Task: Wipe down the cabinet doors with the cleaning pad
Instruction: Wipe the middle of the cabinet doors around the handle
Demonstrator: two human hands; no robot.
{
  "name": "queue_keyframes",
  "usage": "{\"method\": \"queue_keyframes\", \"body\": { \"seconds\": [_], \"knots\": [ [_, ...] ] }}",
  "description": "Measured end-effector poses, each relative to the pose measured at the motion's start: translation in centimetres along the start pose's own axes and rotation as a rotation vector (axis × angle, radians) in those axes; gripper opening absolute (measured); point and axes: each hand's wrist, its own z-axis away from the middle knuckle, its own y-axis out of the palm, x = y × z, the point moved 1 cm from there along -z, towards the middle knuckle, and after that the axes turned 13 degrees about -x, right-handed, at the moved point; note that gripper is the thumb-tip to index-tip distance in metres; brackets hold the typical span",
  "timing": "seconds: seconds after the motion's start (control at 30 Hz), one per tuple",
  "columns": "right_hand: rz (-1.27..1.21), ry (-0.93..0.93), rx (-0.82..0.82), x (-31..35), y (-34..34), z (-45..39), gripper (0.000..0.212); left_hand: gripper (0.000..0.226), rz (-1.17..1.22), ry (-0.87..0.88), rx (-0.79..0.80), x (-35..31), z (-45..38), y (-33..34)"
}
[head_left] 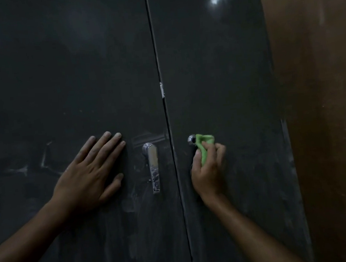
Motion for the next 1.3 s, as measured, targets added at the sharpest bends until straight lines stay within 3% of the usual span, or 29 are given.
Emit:
{"method": "queue_keyframes", "body": {
  "seconds": [0.17,0.3,0.43,0.6,0.73,0.8,0.93,1.03,1.17,1.23,1.3],
  "knots": [
    [0.054,-0.422,0.184,2.7,0.2,1.2,0.034,0.080,-0.008,0.004,0.010,0.1,0.1,0.1],
    [0.081,-0.328,0.147,3.4,1.3,-0.7,0.034,0.080,-0.004,0.003,0.023,0.2,0.1,0.0],
    [0.017,-0.484,0.241,-2.4,-1.3,1.2,0.034,0.080,0.008,0.007,0.016,0.2,0.1,0.0],
    [0.143,-0.169,0.070,-10.1,-2.6,-4.7,0.031,0.080,0.006,-0.001,0.023,0.1,0.1,-0.1],
    [0.176,0.149,-0.093,-10.0,-0.1,-10.2,0.033,0.080,0.000,-0.009,0.040,0.0,0.0,-0.3],
    [0.088,0.054,-0.089,-8.4,0.2,-8.2,0.028,0.080,0.004,-0.008,0.041,-0.1,0.0,-0.2],
    [0.005,-0.329,0.168,-10.9,-2.3,-1.2,0.030,0.081,0.010,0.003,0.025,0.1,0.0,0.0],
    [0.105,-0.189,0.106,-14.4,-3.6,-4.8,0.028,0.081,0.013,0.008,0.015,0.2,0.1,0.2],
    [0.134,0.303,-0.164,-15.1,-1.7,-13.2,0.026,0.082,0.020,-0.002,0.013,0.2,0.1,0.2],
    [0.112,0.233,-0.147,-14.0,-0.8,-12.8,0.029,0.082,0.023,-0.006,0.007,0.2,0.1,0.2],
    [0.066,0.000,-0.010,-13.6,-1.2,-9.2,0.028,0.082,0.018,-0.005,-0.001,0.2,0.2,0.3]
  ]
}}
